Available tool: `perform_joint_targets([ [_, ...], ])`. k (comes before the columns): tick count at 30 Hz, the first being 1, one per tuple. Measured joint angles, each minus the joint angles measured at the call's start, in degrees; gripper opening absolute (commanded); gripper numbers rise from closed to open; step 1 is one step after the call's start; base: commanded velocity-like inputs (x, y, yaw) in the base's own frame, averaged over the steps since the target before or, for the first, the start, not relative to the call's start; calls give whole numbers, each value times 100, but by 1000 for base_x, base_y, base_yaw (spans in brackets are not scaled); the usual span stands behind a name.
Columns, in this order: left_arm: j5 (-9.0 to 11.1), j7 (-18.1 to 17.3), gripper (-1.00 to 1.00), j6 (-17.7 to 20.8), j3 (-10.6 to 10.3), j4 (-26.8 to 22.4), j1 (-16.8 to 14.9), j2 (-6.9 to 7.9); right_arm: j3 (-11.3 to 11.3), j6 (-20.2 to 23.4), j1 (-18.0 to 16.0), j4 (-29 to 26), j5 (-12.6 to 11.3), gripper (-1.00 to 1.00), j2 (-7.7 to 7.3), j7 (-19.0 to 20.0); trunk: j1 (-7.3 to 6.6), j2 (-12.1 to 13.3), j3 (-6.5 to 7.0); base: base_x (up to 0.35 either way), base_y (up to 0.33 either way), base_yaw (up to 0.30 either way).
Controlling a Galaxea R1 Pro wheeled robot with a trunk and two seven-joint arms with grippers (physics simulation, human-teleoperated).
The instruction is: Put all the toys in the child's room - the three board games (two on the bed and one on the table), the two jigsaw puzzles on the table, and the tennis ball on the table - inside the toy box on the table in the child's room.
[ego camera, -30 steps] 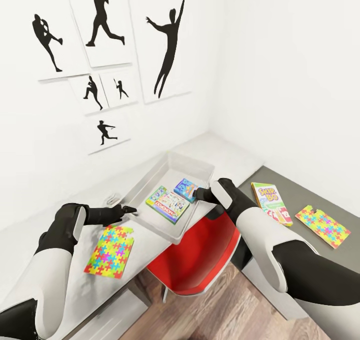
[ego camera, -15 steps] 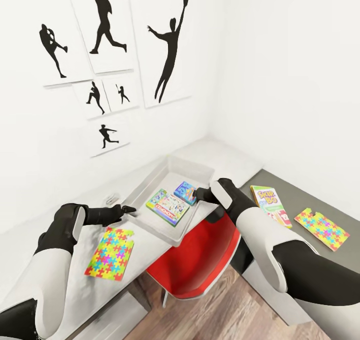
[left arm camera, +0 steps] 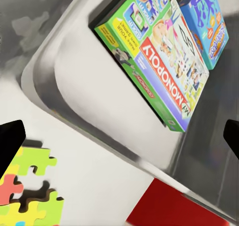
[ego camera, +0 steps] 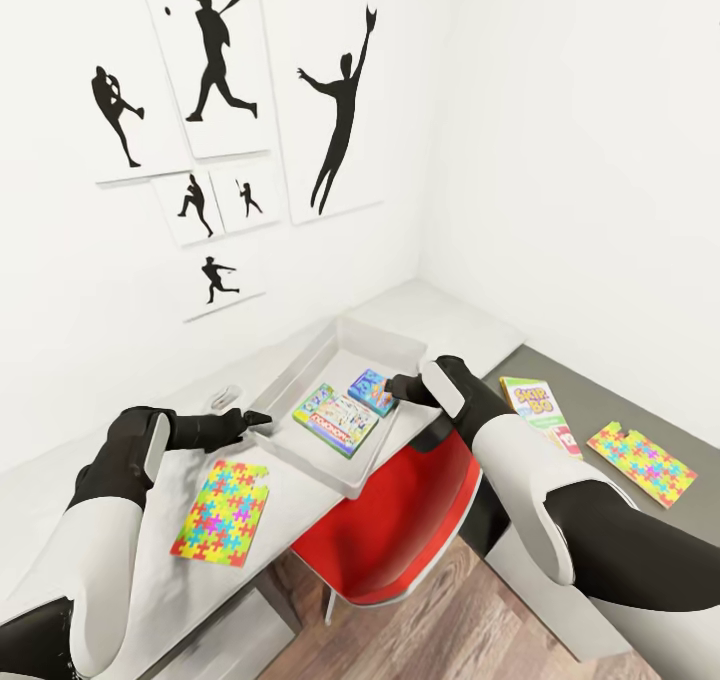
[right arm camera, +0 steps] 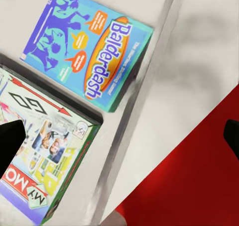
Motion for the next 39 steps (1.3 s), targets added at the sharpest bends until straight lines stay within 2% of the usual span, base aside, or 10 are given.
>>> perform_joint_targets([
  [9,-4,-163,100,-1,43,-67,0,52,-2,0,50,-34,7,100,-13,277,0,0,84,0,0,0],
  [14,-15,-559,100,-4,70,-87,7,198,-5,0,152,-46,14,100,-17,405,0,0,131,0,0,0],
  [20,-17,-813,100,-6,76,-92,16,384,-5,5,179,-85,10,100,-25,440,0,0,187,0,0,0],
  [23,-17,-950,100,-7,77,-92,20,469,-5,8,195,-185,9,100,-26,483,0,0,215,0,0,-2],
  [26,-21,-1238,100,-7,73,-93,29,610,-21,32,355,-467,8,100,-33,585,0,0,242,0,0,-20],
  [28,-25,-1451,100,-7,68,-93,36,712,-29,58,502,-735,7,100,-89,637,0,0,261,0,0,-19],
  [31,-28,-1740,100,-8,62,-93,48,878,-23,121,701,-1182,-33,100,-271,686,0,0,289,0,0,-16],
  [34,-27,-2116,100,-12,56,-94,65,1141,-31,245,980,-1778,-75,100,-512,740,0,0,317,0,0,-17],
  [37,-28,-2408,100,-13,55,-94,76,1324,-36,335,1178,-2148,-112,100,-627,835,0,0,345,0,0,-11],
  [39,-29,-2771,100,-16,54,-94,83,1518,-45,433,1373,-2550,-151,100,-741,1012,-1,0,364,0,0,-21],
])
